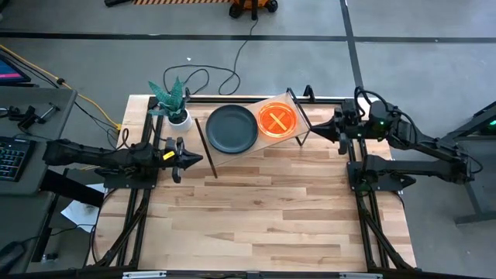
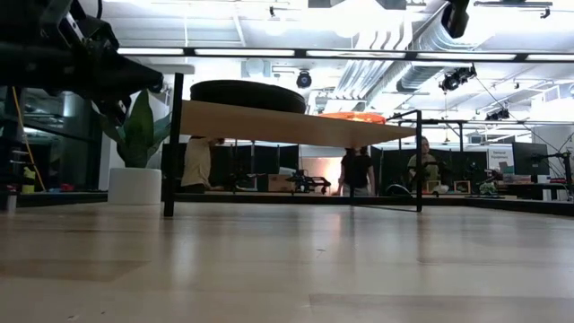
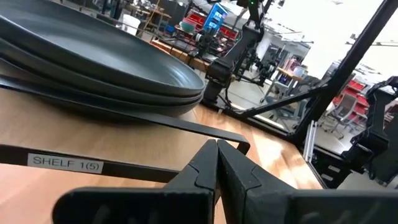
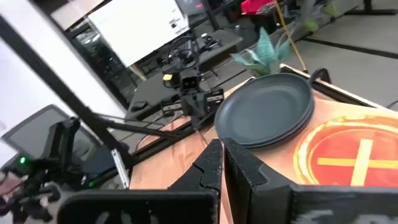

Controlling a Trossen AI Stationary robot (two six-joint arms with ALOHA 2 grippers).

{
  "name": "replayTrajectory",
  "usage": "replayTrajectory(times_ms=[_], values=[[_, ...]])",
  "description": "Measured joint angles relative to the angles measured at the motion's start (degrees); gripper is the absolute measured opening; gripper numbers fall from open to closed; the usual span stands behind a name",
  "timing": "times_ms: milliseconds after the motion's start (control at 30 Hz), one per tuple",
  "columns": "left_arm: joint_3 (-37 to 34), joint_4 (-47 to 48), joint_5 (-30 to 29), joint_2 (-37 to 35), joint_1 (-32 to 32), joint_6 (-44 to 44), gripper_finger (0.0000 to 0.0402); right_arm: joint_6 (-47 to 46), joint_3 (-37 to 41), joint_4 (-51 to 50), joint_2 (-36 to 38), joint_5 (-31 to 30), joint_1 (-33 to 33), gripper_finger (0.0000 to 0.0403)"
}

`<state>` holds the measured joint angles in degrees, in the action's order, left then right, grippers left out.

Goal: Place and stack plates onto a shelf
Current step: Return to Home Position

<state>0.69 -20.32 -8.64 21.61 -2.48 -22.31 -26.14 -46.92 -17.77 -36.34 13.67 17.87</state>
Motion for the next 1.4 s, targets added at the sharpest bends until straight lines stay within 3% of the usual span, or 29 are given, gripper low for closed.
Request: replayTrajectory(times_ms=[400, 567, 867, 1000, 1167, 1400], values=[[0.0, 0.4, 0.0, -0.6, -0.1, -0.1, 0.0001, 11.5, 0.0, -3.8, 1.0, 5.4, 0.0, 0.0000], [0.1, 2.9, 0.0, -5.7, -0.1, -0.1, 0.0001, 9.4, 0.1, -10.1, 4.9, 9.2, -1.0, 0.0000], [0.1, 5.5, 0.0, -15.6, -0.1, -0.1, 0.0001, 8.4, 0.1, -11.5, 12.8, 6.1, -5.2, 0.0000], [0.1, 9.1, 0.0, -18.2, -0.1, -0.1, 0.0001, 8.3, 4.0, -5.7, 15.1, 5.9, -6.2, 0.0000], [0.1, 19.1, 0.1, -21.2, -0.1, -0.1, 0.0001, 3.9, 15.4, 8.6, 17.3, 6.0, -7.0, 0.0000], [0.1, 18.8, 1.3, -21.4, 0.0, -0.1, 0.0001, -2.2, 27.1, 22.1, 17.7, 6.0, -7.5, 0.0000]])
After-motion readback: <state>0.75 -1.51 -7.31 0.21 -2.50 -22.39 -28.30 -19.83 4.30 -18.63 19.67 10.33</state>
